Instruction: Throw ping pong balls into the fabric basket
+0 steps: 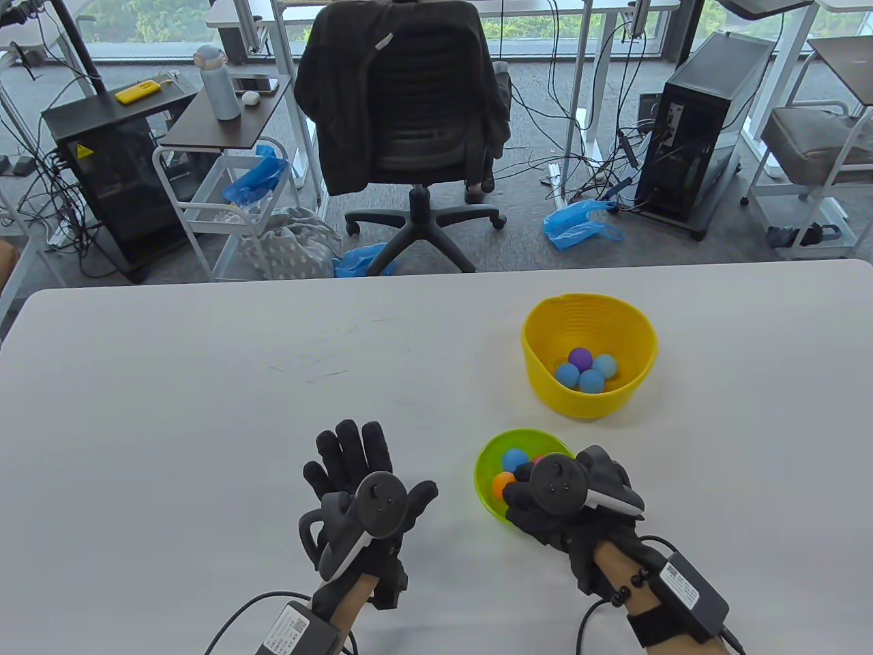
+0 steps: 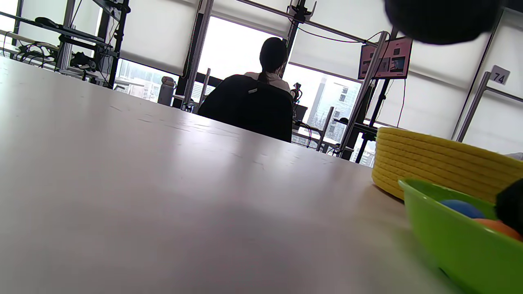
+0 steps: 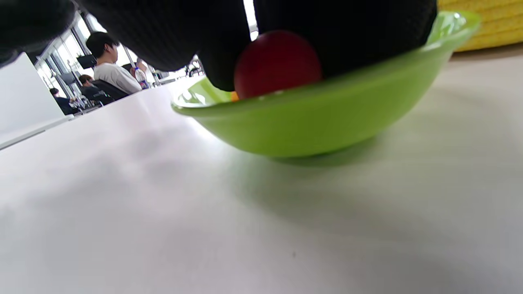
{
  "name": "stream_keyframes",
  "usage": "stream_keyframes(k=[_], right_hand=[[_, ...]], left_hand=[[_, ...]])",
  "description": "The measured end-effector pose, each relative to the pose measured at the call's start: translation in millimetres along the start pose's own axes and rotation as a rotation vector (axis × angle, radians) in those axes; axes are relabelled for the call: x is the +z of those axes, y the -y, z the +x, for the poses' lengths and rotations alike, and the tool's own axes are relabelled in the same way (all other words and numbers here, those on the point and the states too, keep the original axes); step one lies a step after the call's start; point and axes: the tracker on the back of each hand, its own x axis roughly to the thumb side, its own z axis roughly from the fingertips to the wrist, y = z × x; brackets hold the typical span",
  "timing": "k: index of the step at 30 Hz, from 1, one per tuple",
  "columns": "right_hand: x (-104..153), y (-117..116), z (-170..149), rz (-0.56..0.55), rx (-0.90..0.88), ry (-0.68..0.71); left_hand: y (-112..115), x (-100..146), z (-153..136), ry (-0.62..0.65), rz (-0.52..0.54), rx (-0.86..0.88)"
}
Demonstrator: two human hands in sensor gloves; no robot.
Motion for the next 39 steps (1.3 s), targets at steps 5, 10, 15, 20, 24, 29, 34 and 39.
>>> stream_keyframes(k=[5,10,15,20,24,29,34,39], right_hand=[[9,17,-5,-0.12,-0.038,0.022],[18,31,-21,-0.256,-0.223,0.041],[23,32,-46,-0.407,-0.573,0.035],[30,35,-67,-0.501,-0.749,0.009],[34,36,-82,-0.559,-0.812,-0.027],[38,34,-98,-0.609,-0.893,-0.07],[38,34,-110,-0.619,-0.977,-0.102],[34,35,-124,-0.627,-1.163,-0.132]], left_hand=[[0,0,-1,-0.001,0.002,0.004],[-1,0,-1,-0.004,0.002,0.007],[-1,0,-2,-0.006,0.002,0.006],[-1,1,-2,-0.003,0.007,-0.004],[-2,1,-2,-0.005,0.01,-0.015],[-3,1,-2,-0.01,0.017,-0.021],[-4,1,-3,-0.015,0.03,-0.032],[-5,1,-4,-0.024,0.036,-0.035]])
